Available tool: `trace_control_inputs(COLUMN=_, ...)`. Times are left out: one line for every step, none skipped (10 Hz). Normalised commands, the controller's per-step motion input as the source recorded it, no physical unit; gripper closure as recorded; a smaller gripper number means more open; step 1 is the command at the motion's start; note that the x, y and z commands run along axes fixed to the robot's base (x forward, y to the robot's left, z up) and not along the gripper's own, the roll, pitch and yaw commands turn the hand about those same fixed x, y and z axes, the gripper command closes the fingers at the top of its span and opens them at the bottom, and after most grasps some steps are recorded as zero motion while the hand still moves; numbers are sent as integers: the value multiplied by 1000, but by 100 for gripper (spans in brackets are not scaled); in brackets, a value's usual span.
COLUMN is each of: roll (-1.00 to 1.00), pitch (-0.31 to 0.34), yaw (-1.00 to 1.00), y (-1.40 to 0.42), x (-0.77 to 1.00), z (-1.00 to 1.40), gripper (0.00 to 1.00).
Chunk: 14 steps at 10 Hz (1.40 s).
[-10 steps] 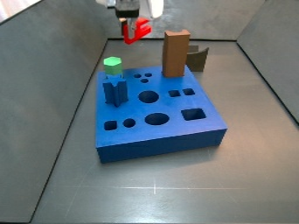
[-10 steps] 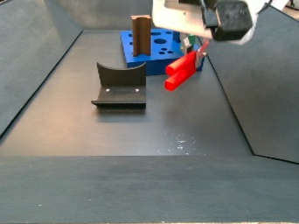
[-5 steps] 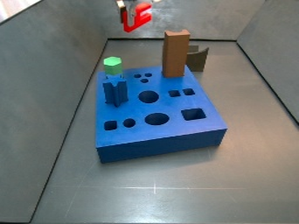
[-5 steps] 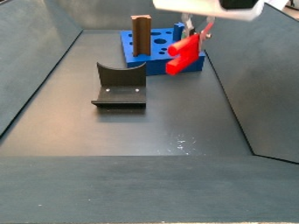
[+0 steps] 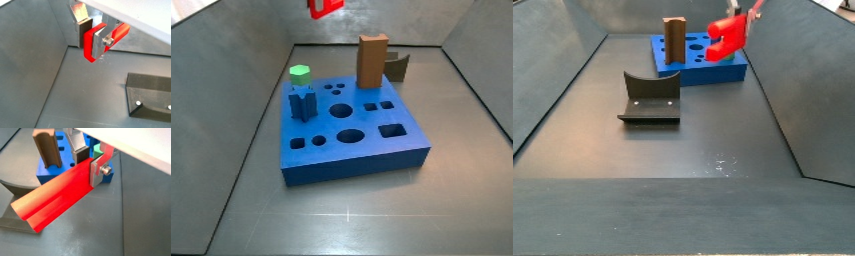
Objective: Pick up the square-circle object. Move up. Place the square-circle object on the fixture. Regrasp the square-circle object. Move to above the board. Insert the square-circle object.
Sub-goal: Place the square-circle object on the fixture.
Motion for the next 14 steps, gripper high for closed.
trace_control_inputs(roll=-138, pitch=-54, yaw=1000, y=-225, x=1000, z=-201, gripper=100)
trace_control_inputs(roll=-126, pitch=-51, yaw=1000, y=-218, x=1000, z=-235, gripper=100)
trace_control_inputs(roll=-111, pitch=-58, yaw=1000, y=-198, x=1000, z=-220, gripper=100)
trace_control_inputs(roll=-109, pitch=-59, yaw=1000, y=-182, x=1000, z=-198, gripper=100)
trace_control_inputs(roll=-106, pitch=-68, yaw=1000, y=-169, x=1000, z=-189, gripper=100)
trace_control_inputs(roll=-102, pitch=-73, yaw=1000, y=-156, x=1000, z=-180, gripper=100)
trace_control_inputs(roll=-91, pitch=-68, yaw=1000, y=-142, x=1000, z=-166, gripper=100)
trace_control_inputs(roll=-71, pitch=-58, yaw=867, y=-136, x=1000, z=-160, gripper=100)
trace_control_inputs(roll=-40, pitch=-35, yaw=620, y=-125, x=1000, z=-154, gripper=100)
trace_control_inputs(roll=-1, pitch=-13, yaw=353, y=-112, x=1000, z=-142, gripper=100)
trace_control_inputs(roll=25, pitch=-4, yaw=211, y=-102, x=1000, z=-136, gripper=100)
trace_control_inputs(roll=51, pitch=5, yaw=135, y=-93, x=1000, z=-131, gripper=100)
trace_control_inputs(roll=83, pitch=14, yaw=82, y=-83, x=1000, z=-120, gripper=100)
trace_control_inputs(roll=105, pitch=22, yaw=61, y=-76, x=1000, z=-113, gripper=100)
